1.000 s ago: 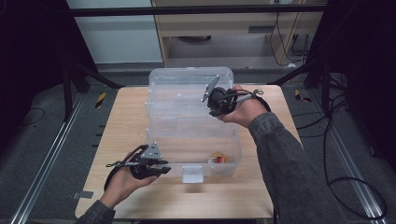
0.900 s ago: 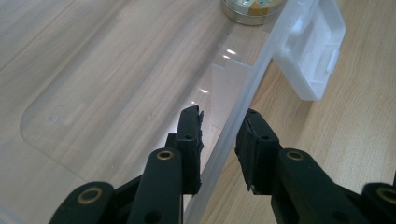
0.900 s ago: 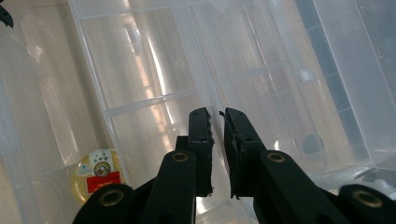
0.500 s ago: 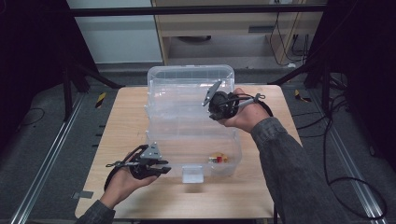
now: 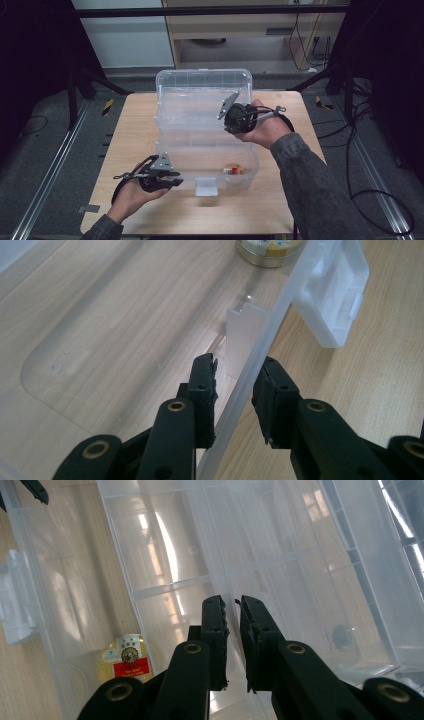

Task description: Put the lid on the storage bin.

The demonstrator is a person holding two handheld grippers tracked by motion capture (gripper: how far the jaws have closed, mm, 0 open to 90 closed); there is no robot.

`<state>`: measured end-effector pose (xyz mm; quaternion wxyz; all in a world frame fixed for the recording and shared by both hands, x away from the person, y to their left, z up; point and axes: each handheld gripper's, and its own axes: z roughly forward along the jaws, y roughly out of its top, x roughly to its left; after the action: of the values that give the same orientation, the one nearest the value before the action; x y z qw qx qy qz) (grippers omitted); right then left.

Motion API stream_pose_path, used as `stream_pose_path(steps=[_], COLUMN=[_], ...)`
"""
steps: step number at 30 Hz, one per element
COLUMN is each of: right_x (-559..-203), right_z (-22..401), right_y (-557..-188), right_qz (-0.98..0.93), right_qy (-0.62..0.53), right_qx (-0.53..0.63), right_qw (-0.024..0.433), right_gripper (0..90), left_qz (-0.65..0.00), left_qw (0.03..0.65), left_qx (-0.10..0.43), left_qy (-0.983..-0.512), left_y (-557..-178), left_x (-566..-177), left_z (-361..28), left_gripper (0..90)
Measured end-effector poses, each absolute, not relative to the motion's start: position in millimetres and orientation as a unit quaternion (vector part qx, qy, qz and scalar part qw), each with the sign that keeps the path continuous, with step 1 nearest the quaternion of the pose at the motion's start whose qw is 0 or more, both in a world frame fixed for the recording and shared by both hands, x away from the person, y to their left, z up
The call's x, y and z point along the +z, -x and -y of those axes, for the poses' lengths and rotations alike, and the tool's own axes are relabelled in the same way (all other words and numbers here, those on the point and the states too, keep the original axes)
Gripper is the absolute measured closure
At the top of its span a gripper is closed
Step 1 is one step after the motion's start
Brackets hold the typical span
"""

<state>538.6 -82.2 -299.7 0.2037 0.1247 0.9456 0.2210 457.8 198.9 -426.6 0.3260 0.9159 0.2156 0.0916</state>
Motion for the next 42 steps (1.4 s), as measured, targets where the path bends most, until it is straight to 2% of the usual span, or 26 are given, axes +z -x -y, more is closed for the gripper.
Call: stream_pose_path(steps=[42], right_x=[-306], right_z=[84], right_y=[-517], right_qz=[-0.947], right_qy=[-0.116], right_qx=[0.222], right_qw=[0.203], right_gripper=[80.7], left_qz=[-0.214], left_qw=[0.326], left_qx=[0.091], left_qy=[-0.917], left_y=[-458], left_x=[-427], left_z=[-199], left_gripper=[70.3])
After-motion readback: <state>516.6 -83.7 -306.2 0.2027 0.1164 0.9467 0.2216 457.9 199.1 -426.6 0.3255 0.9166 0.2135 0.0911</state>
